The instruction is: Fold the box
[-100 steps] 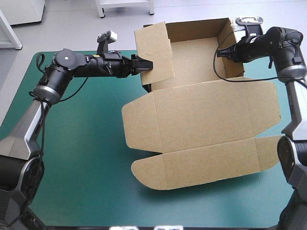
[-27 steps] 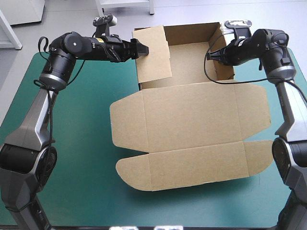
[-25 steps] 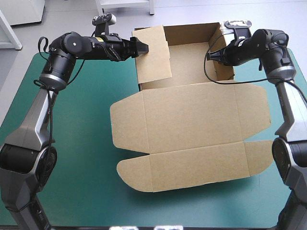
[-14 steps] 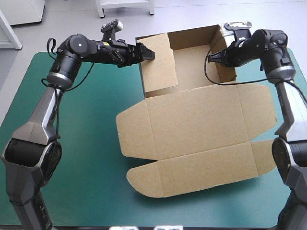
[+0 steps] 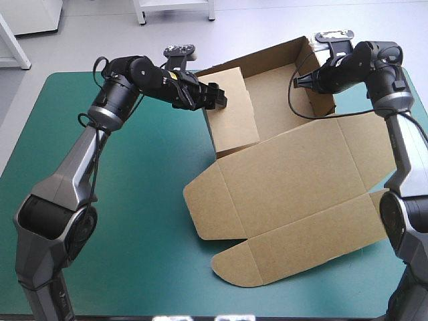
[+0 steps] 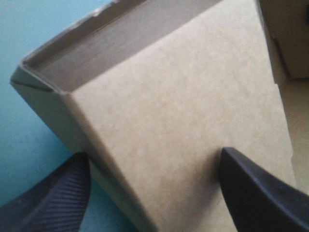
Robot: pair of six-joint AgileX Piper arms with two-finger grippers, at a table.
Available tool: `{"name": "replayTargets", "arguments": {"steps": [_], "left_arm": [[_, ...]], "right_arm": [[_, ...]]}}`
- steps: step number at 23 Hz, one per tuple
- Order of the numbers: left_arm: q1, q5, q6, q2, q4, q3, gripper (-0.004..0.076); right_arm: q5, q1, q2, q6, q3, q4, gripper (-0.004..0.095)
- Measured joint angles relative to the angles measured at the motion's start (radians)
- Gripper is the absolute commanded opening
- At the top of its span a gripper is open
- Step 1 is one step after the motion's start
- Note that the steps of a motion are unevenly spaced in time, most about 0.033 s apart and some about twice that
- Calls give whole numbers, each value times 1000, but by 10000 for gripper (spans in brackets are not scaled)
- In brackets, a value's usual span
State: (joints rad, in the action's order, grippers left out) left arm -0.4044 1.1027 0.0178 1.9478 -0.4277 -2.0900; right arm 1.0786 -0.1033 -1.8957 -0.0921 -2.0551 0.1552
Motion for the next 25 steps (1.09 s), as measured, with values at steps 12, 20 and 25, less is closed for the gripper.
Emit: {"name": "replayTargets", "arguments": {"steps": [12, 20, 25], "left_arm": [[-47, 70, -92, -11, 170, -8, 494], [-48, -8, -96, -43, 204, -9, 562], [-48, -52, -99, -58, 221, -10, 577]], "right_arm": [[-30, -3, -4, 12, 2, 57, -11], [-62, 2, -44, 51, 2, 116, -11], [-133, 3, -53, 83, 2, 185, -11]]}}
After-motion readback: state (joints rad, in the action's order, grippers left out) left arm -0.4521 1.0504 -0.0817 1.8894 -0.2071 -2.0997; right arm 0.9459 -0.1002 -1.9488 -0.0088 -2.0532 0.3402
